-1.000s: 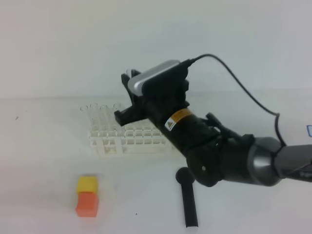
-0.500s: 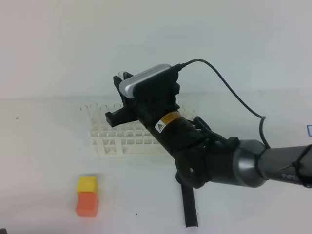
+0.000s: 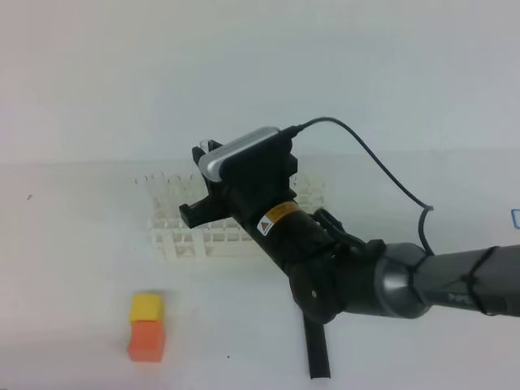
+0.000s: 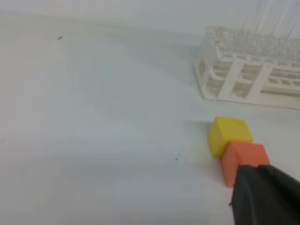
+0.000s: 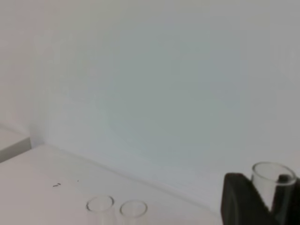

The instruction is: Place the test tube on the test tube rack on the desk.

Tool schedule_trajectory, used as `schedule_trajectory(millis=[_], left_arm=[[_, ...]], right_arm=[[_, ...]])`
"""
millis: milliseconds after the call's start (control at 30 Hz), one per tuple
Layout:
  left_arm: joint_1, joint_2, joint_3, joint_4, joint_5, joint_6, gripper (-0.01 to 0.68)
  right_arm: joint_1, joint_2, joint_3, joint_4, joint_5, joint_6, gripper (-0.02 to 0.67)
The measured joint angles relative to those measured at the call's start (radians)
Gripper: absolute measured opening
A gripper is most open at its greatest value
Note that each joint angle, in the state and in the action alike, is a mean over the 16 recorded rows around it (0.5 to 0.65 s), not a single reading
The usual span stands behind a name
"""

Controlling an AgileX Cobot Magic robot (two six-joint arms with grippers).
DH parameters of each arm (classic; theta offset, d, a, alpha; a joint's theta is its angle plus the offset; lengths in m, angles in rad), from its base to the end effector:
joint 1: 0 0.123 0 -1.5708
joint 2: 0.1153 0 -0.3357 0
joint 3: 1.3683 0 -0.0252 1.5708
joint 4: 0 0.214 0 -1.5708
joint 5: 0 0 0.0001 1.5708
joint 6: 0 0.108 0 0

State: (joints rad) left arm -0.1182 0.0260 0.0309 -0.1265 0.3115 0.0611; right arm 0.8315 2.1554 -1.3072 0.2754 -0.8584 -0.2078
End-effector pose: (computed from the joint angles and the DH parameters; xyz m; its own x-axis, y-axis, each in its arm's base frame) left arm -0.0159 -0.0023 0.1721 -0.2821 -0.0262 -0.9590 0.1383 0.9881 -0.0677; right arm 0.3492 0.3500 0.2586 0.0674 0.0374 -0.9970 -0.5834 0.8122 -0.0090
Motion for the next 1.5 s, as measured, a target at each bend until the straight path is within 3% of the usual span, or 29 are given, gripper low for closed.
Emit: schedule_trajectory(millis=[500, 1067, 1500], left_arm=[[0.005, -0.056, 0.002, 0.010, 0.048, -0.044, -0.001], [-0.095, -0.057, 0.002, 0.022, 0.045, -0.018, -0.001], [-0.099, -0.054, 0.002, 0.021, 0.028, -0.024, -0.001]], right_arm=[[0.002, 0.070, -0.002, 0.033, -0.039, 0.004, 0.123], [0.004, 0.103, -0.008, 0.061, -0.054, -0.001, 0.133], [0.007, 0.105, -0.008, 0.086, -0.032, -0.002, 0.213]])
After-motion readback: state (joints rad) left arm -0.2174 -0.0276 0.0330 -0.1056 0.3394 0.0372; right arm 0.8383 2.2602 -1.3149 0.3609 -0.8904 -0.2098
